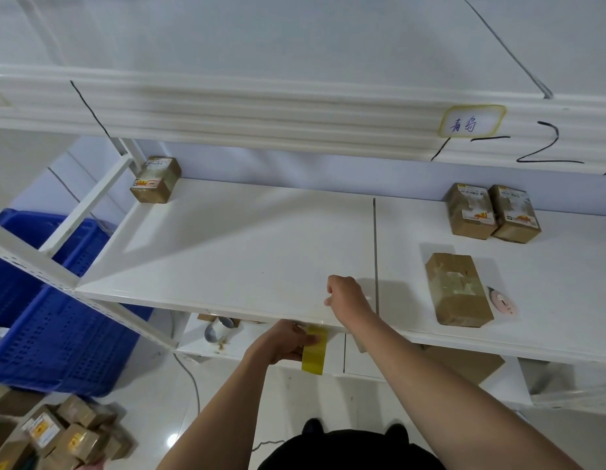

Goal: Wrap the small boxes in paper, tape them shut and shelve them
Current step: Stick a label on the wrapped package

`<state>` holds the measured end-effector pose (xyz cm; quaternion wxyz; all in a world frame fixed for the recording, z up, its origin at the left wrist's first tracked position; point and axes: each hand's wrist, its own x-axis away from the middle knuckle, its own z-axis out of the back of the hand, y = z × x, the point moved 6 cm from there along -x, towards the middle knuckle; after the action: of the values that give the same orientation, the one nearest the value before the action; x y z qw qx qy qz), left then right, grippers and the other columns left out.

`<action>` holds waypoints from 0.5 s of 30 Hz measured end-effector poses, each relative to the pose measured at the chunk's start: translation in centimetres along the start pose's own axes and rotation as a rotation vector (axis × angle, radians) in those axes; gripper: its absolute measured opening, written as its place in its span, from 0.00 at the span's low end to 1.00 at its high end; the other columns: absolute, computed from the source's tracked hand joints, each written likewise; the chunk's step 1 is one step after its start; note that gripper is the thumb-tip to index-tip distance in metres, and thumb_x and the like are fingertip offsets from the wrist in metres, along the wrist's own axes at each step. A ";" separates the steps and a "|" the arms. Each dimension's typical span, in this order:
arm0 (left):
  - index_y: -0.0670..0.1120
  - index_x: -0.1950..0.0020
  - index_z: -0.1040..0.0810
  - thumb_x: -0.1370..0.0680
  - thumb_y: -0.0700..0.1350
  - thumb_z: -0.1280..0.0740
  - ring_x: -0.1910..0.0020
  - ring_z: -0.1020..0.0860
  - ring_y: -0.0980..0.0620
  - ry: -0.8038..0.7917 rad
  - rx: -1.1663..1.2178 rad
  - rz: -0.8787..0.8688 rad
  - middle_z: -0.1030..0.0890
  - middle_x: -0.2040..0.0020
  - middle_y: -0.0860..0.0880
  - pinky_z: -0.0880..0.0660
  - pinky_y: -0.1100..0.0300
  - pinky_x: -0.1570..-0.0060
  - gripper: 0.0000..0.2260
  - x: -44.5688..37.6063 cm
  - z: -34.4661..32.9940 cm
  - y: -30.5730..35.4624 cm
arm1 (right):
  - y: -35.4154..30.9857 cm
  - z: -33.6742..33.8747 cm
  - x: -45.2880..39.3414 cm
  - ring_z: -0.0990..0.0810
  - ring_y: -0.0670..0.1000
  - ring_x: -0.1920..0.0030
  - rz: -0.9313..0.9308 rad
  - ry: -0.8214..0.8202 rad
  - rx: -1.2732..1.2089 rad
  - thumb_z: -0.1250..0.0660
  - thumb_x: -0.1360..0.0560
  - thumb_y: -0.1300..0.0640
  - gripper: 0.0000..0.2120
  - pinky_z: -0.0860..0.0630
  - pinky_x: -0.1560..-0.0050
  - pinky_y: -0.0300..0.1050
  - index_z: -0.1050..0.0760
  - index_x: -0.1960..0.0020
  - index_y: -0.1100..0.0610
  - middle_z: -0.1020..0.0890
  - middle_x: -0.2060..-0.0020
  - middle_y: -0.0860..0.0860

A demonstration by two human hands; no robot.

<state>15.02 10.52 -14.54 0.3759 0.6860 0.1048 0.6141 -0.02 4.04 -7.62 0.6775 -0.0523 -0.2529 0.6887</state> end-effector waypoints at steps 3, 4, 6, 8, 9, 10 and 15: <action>0.37 0.46 0.19 0.25 0.44 0.24 0.51 0.15 0.42 -0.006 -0.045 0.025 0.14 0.50 0.40 0.18 0.48 0.48 0.13 0.4 0.3 0.0 | 1.2 0.6 -0.4 0.30 0.45 0.64 -0.029 0.015 0.021 0.33 0.22 0.65 0.03 0.31 0.61 0.44 0.26 0.50 0.63 0.22 0.55 0.56; 0.36 0.47 0.18 0.24 0.46 0.25 0.53 0.15 0.42 -0.005 -0.079 0.040 0.14 0.51 0.40 0.18 0.48 0.47 0.14 0.5 0.5 0.0 | 1.5 0.8 -0.5 0.31 0.44 0.65 -0.034 0.018 0.018 0.33 0.22 0.64 0.03 0.31 0.61 0.44 0.26 0.50 0.63 0.22 0.56 0.55; 0.36 0.49 0.19 0.23 0.49 0.26 0.57 0.15 0.43 0.008 -0.177 0.079 0.14 0.54 0.41 0.17 0.48 0.49 0.16 0.9 1.0 0.3 | 1.9 0.9 -0.6 0.31 0.45 0.64 -0.035 0.032 0.014 0.33 0.22 0.64 0.03 0.30 0.61 0.44 0.27 0.51 0.63 0.22 0.56 0.55; 0.35 0.49 0.20 0.22 0.53 0.29 0.60 0.15 0.44 0.021 -0.274 0.121 0.14 0.56 0.41 0.16 0.51 0.53 0.19 1.5 1.7 1.2 | 2.0 1.0 -0.7 0.31 0.44 0.65 -0.033 0.049 0.012 0.36 0.21 0.65 0.02 0.32 0.63 0.44 0.27 0.52 0.63 0.23 0.56 0.56; 0.34 0.48 0.21 0.21 0.54 0.30 0.61 0.15 0.44 0.021 -0.312 0.135 0.14 0.56 0.40 0.16 0.51 0.55 0.21 1.8 1.9 1.8 | 2.1 1.0 -0.7 0.31 0.44 0.65 -0.031 0.053 0.013 0.37 0.21 0.65 0.02 0.32 0.63 0.44 0.27 0.52 0.63 0.23 0.56 0.56; 0.33 0.47 0.21 0.21 0.55 0.31 0.61 0.16 0.44 0.023 -0.340 0.140 0.14 0.55 0.40 0.16 0.51 0.55 0.23 2.1 2.2 2.5 | 2.1 1.0 -0.7 0.30 0.45 0.63 -0.030 0.053 0.013 0.37 0.20 0.64 0.03 0.32 0.63 0.45 0.27 0.52 0.63 0.22 0.56 0.56; 0.32 0.48 0.20 0.20 0.56 0.32 0.64 0.16 0.45 0.100 -0.364 0.077 0.14 0.56 0.39 0.16 0.52 0.57 0.25 2.1 2.5 6.0 | 2.7 2.1 -0.7 0.22 0.58 0.54 -0.017 0.077 -0.026 0.36 0.20 0.60 0.05 0.23 0.54 0.51 0.26 0.52 0.62 0.21 0.56 0.57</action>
<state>15.94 6.66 -8.98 0.4642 0.5787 -0.0155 0.6703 -3.31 2.91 -7.12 0.6917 -0.0852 -0.2359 0.6772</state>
